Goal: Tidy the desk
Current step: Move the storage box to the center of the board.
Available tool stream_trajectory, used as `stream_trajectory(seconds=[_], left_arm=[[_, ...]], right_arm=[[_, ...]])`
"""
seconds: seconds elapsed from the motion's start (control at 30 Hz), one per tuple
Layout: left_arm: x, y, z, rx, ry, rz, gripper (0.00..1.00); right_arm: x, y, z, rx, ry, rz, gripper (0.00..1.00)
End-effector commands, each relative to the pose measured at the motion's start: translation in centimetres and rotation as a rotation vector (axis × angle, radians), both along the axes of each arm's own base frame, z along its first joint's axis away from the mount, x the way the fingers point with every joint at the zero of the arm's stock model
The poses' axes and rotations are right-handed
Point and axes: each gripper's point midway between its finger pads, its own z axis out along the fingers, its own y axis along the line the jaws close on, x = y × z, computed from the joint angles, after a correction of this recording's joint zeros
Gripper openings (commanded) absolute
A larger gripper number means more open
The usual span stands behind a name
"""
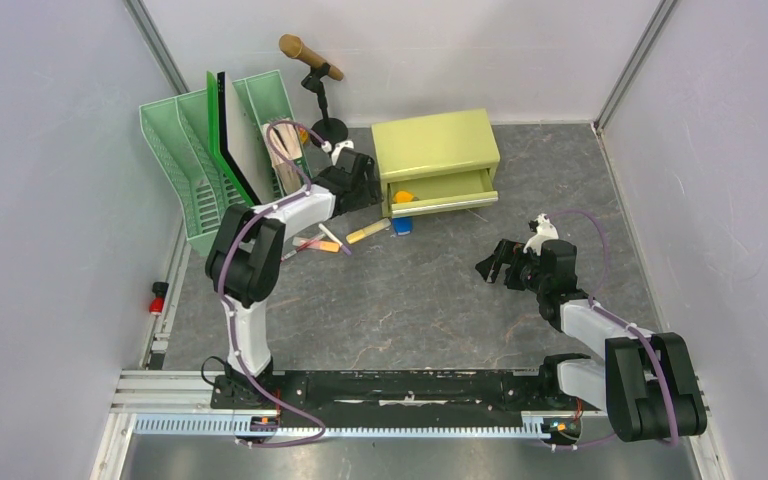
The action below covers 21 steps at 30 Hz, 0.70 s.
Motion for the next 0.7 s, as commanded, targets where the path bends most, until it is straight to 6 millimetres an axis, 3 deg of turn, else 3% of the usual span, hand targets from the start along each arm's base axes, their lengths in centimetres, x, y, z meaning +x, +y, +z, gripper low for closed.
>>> stream_trajectory(seconds=[0.0,0.47,0.67], left_arm=[[2.4,-7.8,5.1,-0.175,-0.137,-0.149,0.79],[3.9,-12.3,5.4,-0.196,-0.127,-0.207,0.81],[3.6,-11.2,5.6,-0.151,-0.124,-0.181,0.85]], right_arm=[[-0.3,-0.2,-0.7,-0.017,0.037,0.004,0.98],[-0.3,-0.2,-0.7,-0.019,0.037,0.006,0.98],[-0.3,-0.2,-0.8,-0.019,0.039,0.005,0.98]])
